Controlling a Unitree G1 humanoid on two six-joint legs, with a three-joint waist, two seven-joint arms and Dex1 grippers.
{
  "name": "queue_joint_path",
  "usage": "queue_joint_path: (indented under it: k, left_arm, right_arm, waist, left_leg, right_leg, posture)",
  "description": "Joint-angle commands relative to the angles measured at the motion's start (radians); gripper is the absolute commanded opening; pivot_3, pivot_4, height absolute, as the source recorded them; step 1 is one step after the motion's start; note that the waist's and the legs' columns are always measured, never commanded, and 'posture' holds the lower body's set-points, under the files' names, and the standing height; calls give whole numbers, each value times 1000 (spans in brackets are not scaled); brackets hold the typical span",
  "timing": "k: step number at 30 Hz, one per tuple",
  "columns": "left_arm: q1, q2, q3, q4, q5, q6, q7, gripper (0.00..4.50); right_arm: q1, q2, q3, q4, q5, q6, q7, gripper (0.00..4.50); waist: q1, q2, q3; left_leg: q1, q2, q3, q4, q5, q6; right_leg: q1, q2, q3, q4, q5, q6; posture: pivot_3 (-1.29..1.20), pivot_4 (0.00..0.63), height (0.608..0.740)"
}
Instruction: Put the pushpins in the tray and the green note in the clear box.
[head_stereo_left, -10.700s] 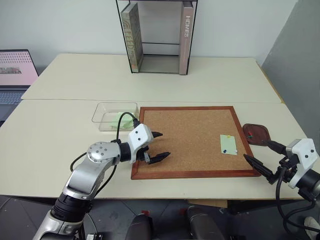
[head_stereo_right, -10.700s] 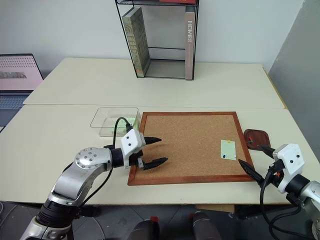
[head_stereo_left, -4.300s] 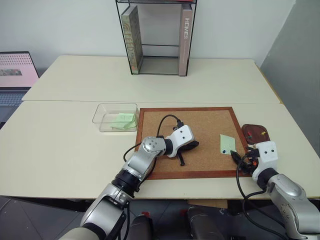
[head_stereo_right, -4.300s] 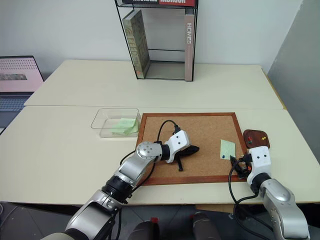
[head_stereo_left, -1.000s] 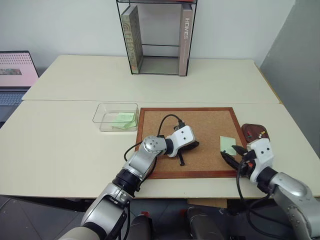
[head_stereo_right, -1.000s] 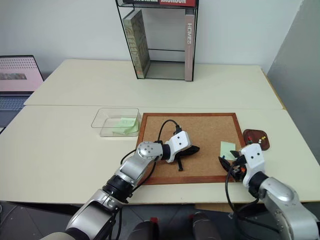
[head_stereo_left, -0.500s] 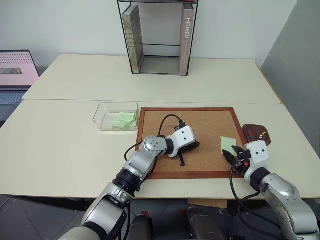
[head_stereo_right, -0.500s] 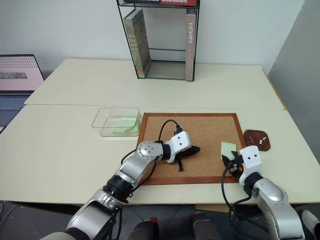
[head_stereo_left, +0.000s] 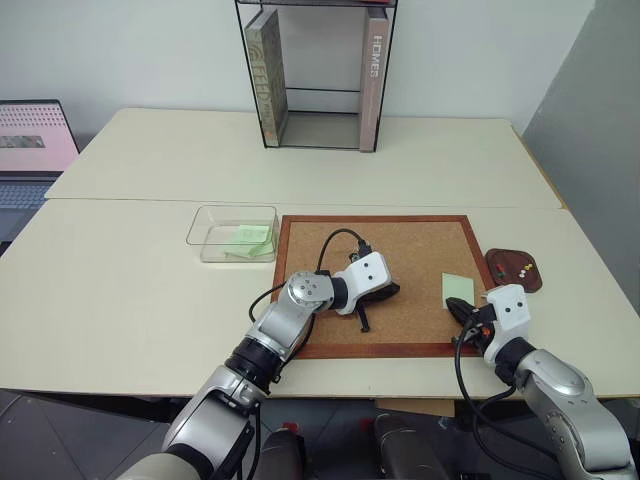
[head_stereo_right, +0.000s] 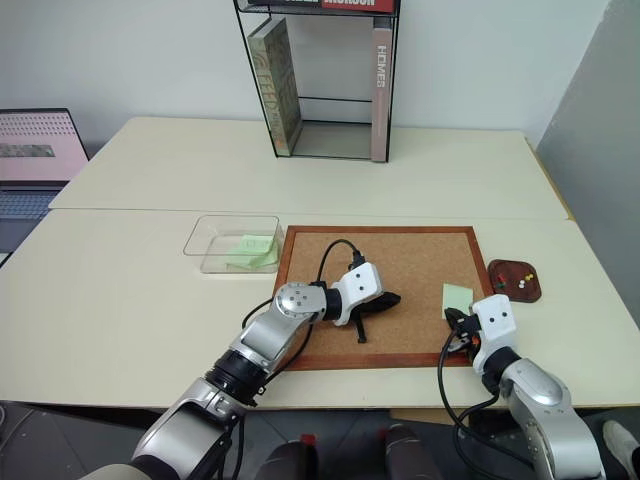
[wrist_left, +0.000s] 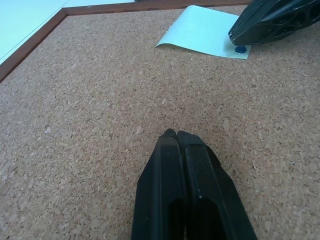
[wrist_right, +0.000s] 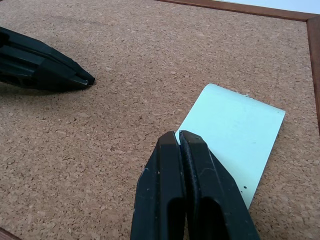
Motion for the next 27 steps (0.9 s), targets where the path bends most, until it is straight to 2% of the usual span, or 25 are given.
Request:
queue_joint_path:
  k: [1, 13, 22, 27]
  left_arm:
    - [23, 15, -27, 46, 43, 22, 2, 0]
    - [18, 3, -21, 48, 32, 36, 1, 0]
    - [17, -32, 64, -21, -96, 31, -60, 0]
    - [-4, -20, 93, -68, -162, 39, -131, 818]
  right_arm:
    - [-7, -9, -52, -92, 25, -8, -4, 57]
    - [-60, -73, -102, -200, 80, 73, 13, 57]
    - [-126, -101, -111, -207, 111, 109, 27, 57]
    - [-163, -117, -111, -223, 139, 141, 35, 0]
  waist:
    - [0, 0, 0]
    - [0, -1, 0]
    - [2, -1, 0]
    - [3, -1, 0]
  left_leg:
    - [0, 0, 0, 0, 0, 0]
    - [-1, 0, 0, 0, 0, 0]
    - [-5, 0, 0, 0, 0, 0]
    - [-9, -1, 0, -3, 0, 0]
  right_leg:
    - [0, 0, 0, 0, 0, 0]
    - [-1, 0, 0, 0, 0, 0]
    - [-4, 0, 0, 0, 0, 0]
    - [-9, 0, 0, 3, 0, 0]
  posture:
    - [0, 150, 740]
    - [0, 150, 740]
    - [0, 150, 740]
    - [0, 150, 740]
